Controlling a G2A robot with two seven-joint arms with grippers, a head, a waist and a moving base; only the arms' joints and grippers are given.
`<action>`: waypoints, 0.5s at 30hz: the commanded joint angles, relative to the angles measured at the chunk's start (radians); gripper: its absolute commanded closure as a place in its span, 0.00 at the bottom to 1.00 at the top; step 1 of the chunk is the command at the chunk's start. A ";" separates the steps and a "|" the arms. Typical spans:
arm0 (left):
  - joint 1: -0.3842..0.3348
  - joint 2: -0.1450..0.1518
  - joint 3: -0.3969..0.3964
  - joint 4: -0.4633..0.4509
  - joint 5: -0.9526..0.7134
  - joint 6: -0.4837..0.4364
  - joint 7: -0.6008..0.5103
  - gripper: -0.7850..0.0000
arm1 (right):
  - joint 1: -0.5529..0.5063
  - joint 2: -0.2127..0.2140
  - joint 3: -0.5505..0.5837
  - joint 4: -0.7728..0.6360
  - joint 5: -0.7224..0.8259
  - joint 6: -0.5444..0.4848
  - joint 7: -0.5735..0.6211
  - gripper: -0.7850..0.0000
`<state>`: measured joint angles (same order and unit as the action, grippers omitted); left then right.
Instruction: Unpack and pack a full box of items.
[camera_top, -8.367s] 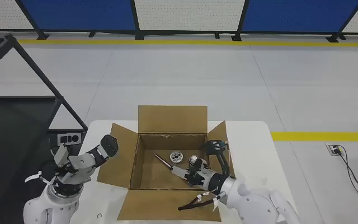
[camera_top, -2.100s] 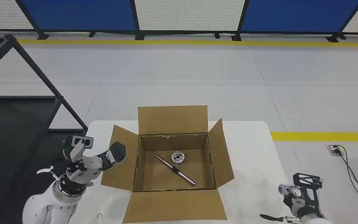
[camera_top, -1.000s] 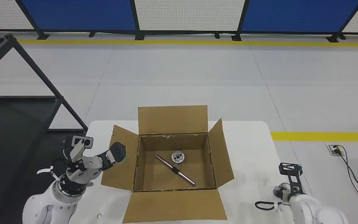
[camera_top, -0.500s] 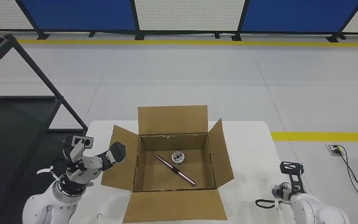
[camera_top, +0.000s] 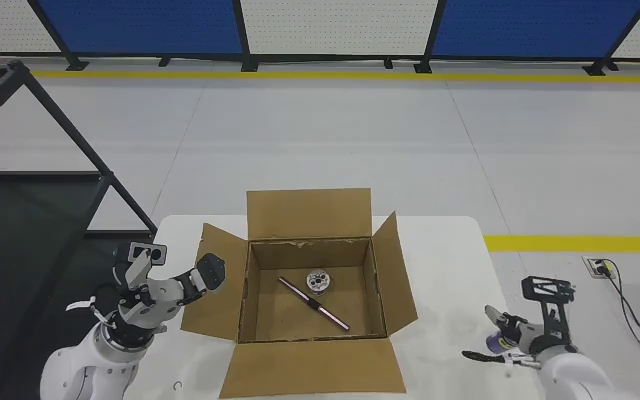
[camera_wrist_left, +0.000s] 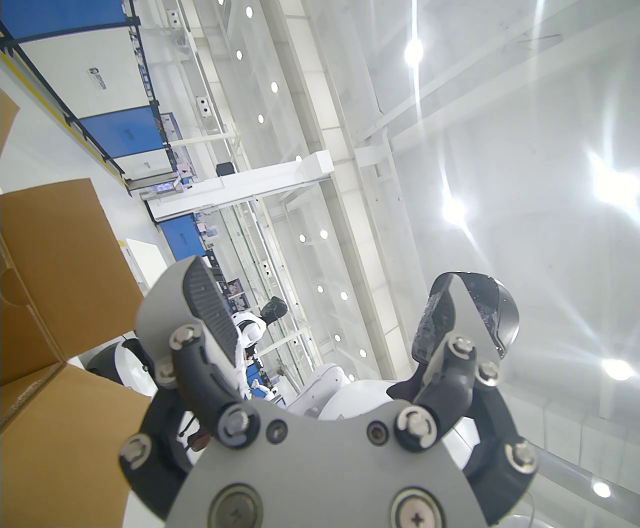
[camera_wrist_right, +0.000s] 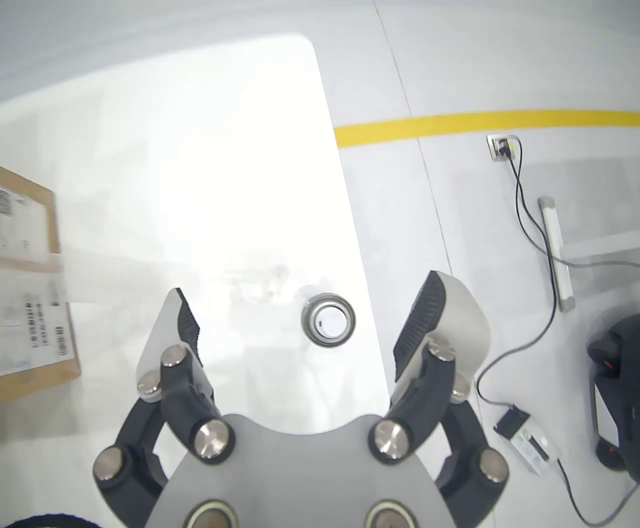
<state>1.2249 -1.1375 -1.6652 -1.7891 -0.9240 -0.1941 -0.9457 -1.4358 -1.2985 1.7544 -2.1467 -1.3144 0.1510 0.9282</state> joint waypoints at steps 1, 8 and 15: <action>0.009 0.001 -0.013 -0.011 0.010 -0.001 0.011 0.00 | -0.048 -0.002 -0.004 -0.076 0.018 -0.015 -0.080 0.00; 0.054 0.005 -0.091 -0.039 -0.018 -0.031 0.033 0.00 | -0.196 -0.005 -0.005 -0.203 0.104 -0.136 -0.356 0.00; 0.080 0.005 -0.123 -0.049 -0.029 -0.040 0.049 0.00 | -0.204 -0.006 -0.001 -0.203 0.102 -0.131 -0.374 0.00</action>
<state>1.3061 -1.1322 -1.7892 -1.8388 -0.9532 -0.2340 -0.8965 -1.6398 -1.3042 1.7539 -2.3499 -1.2125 0.0203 0.5546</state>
